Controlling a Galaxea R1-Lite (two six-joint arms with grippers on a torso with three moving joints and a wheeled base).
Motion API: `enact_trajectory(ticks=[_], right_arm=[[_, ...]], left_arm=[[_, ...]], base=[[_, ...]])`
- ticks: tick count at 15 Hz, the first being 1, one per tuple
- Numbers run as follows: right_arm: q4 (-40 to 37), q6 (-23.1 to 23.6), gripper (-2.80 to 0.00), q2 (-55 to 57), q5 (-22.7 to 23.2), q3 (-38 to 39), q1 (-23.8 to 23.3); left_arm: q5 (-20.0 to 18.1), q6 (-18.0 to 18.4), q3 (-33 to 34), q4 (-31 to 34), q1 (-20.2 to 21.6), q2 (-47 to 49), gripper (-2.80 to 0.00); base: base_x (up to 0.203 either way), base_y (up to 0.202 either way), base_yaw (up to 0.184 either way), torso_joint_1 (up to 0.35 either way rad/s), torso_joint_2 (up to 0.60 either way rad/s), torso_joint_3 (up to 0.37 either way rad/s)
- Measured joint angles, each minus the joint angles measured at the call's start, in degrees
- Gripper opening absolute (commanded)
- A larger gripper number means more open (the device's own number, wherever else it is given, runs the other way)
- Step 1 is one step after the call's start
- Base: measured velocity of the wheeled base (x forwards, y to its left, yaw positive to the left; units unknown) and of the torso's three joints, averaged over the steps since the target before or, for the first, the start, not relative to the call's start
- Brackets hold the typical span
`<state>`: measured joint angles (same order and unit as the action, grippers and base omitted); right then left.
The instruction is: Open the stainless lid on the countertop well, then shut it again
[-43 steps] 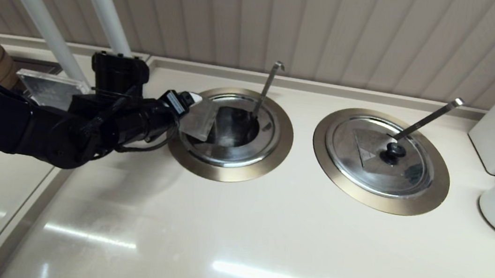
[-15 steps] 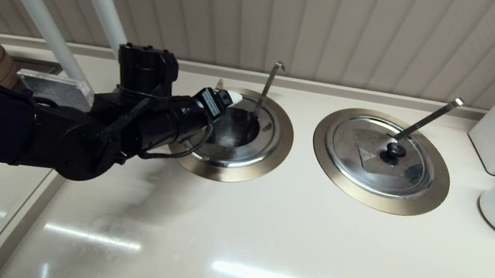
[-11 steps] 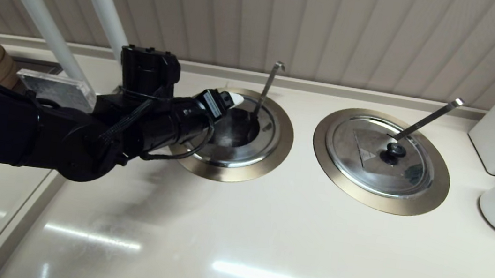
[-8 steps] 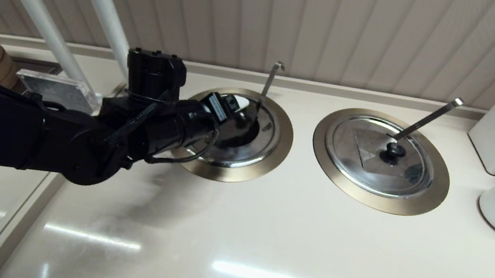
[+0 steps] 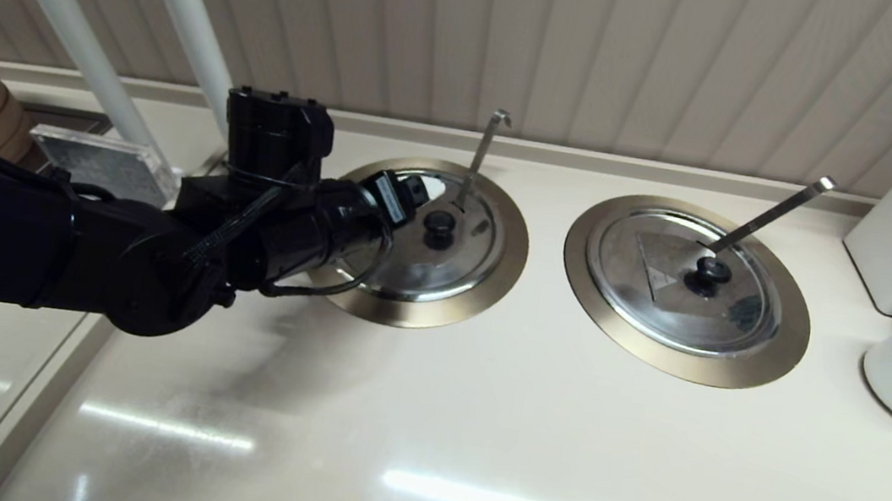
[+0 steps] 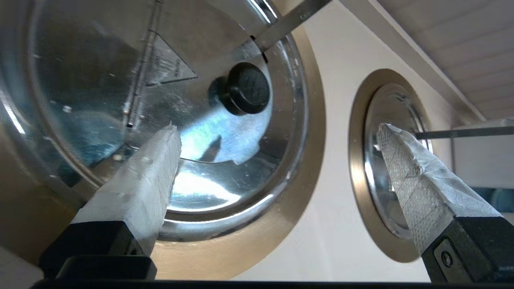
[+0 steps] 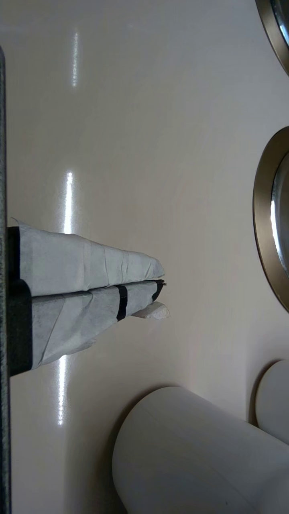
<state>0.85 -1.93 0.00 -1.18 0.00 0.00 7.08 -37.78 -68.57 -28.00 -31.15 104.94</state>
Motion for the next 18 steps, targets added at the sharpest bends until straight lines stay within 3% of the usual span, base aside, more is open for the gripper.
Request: enact_trajectory(ticks=[1, 4, 7, 11, 13, 15, 18], right_arm=[[0.0, 0.0, -2.80, 0.0, 0.0, 0.0, 0.0], [0.0, 0.0, -2.80, 0.0, 0.0, 0.0, 0.0], [0.0, 0.0, -2.80, 0.0, 0.0, 0.0, 0.0], [0.0, 0.0, -2.80, 0.0, 0.0, 0.0, 0.0], [0.0, 0.0, -2.80, 0.0, 0.0, 0.0, 0.0], [0.0, 0.1, -2.80, 0.0, 0.0, 0.0, 0.0], [0.0, 0.1, -2.80, 0.0, 0.1, 0.0, 0.0]], left_arm=[[1.2, 2.3, 1.0, 0.0, 0.0, -0.3, -2.80], [1.4, 9.8, 7.5, 0.0, 0.6, -2.9, -2.80], [2.6, 20.9, 13.1, -1.4, 1.2, -5.6, -2.80], [9.9, 35.6, 20.5, -16.5, 1.3, -8.5, -2.80], [13.2, 38.2, 24.9, -17.8, 1.3, -12.4, -2.80], [14.3, 39.2, 28.3, -13.6, 1.3, -19.5, -2.80], [18.0, 39.8, 30.7, 1.4, 1.8, -36.1, -2.80]], base=[[0.000, 0.000, 0.000, 0.000, 0.00, 0.000], [0.000, 0.000, 0.000, 0.000, 0.00, 0.000], [0.000, 0.000, 0.000, 0.000, 0.00, 0.000], [0.000, 0.000, 0.000, 0.000, 0.00, 0.000], [0.000, 0.000, 0.000, 0.000, 0.00, 0.000], [0.000, 0.000, 0.000, 0.000, 0.00, 0.000], [0.000, 0.000, 0.000, 0.000, 0.00, 0.000]])
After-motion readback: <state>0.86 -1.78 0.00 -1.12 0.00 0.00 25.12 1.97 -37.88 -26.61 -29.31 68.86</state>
